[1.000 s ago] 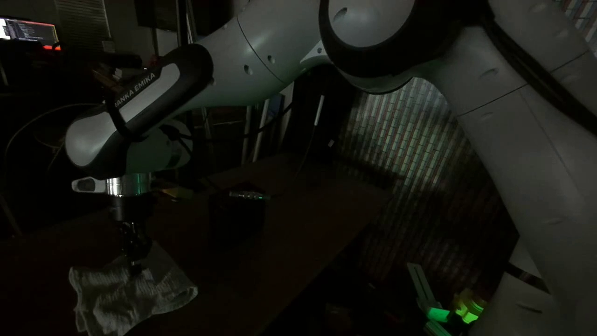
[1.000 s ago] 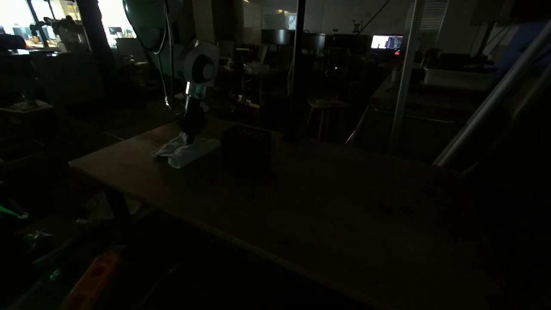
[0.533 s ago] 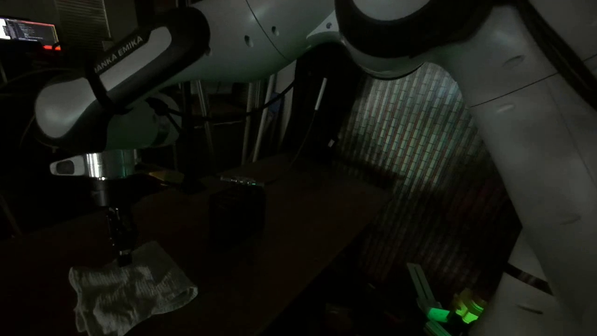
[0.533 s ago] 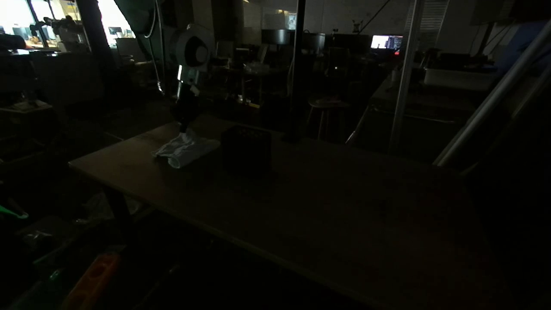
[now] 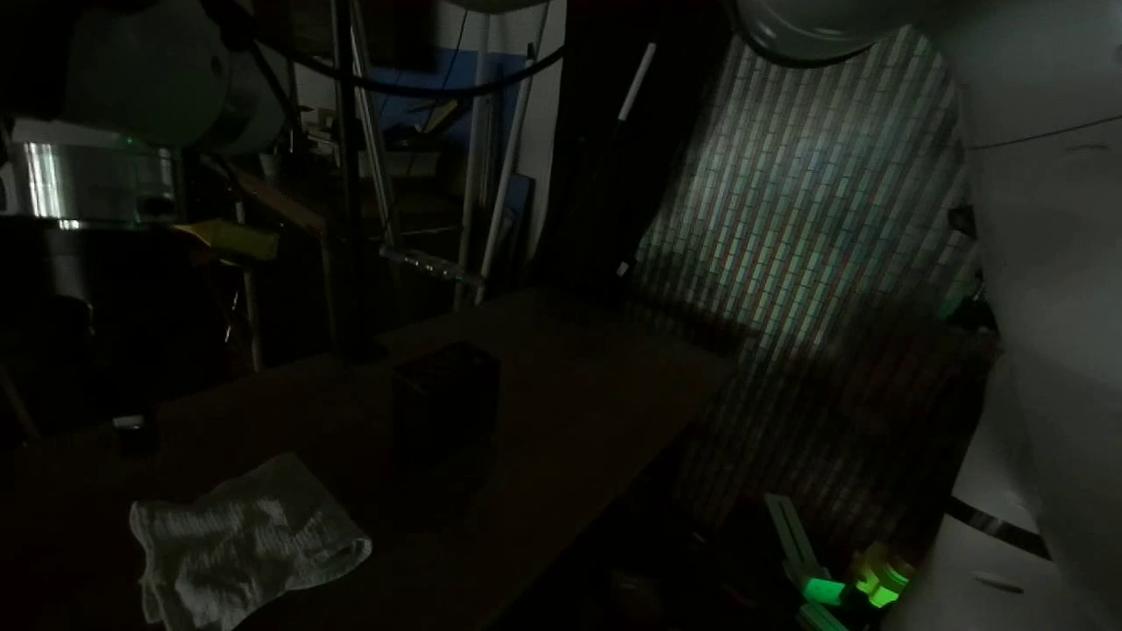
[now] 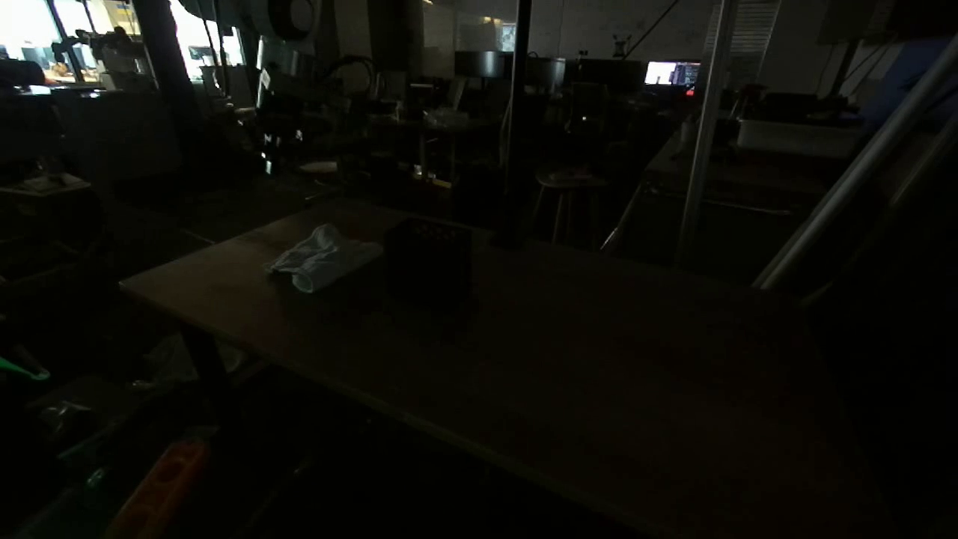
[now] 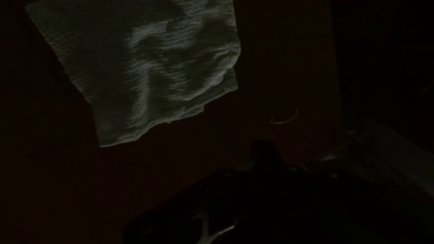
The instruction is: Put the towel in the box then remove the towel and fold it.
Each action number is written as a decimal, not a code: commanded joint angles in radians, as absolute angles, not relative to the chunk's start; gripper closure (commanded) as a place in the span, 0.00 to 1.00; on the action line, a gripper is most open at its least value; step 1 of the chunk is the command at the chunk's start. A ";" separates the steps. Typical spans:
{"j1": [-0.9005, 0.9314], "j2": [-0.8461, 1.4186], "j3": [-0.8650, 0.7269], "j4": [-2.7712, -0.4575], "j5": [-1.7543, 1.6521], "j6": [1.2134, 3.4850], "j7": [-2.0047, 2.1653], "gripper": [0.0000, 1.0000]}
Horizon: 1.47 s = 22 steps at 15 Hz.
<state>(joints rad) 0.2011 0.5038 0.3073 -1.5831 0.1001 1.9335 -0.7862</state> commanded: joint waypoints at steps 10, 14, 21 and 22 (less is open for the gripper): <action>0.231 0.103 0.315 -1.817 0.308 1.951 -0.347 0.74; 0.233 0.070 0.313 -1.860 0.310 1.968 -0.328 0.70; 0.233 0.071 0.312 -1.865 0.310 1.973 -0.327 0.70; 0.233 0.071 0.312 -1.865 0.310 1.974 -0.327 0.70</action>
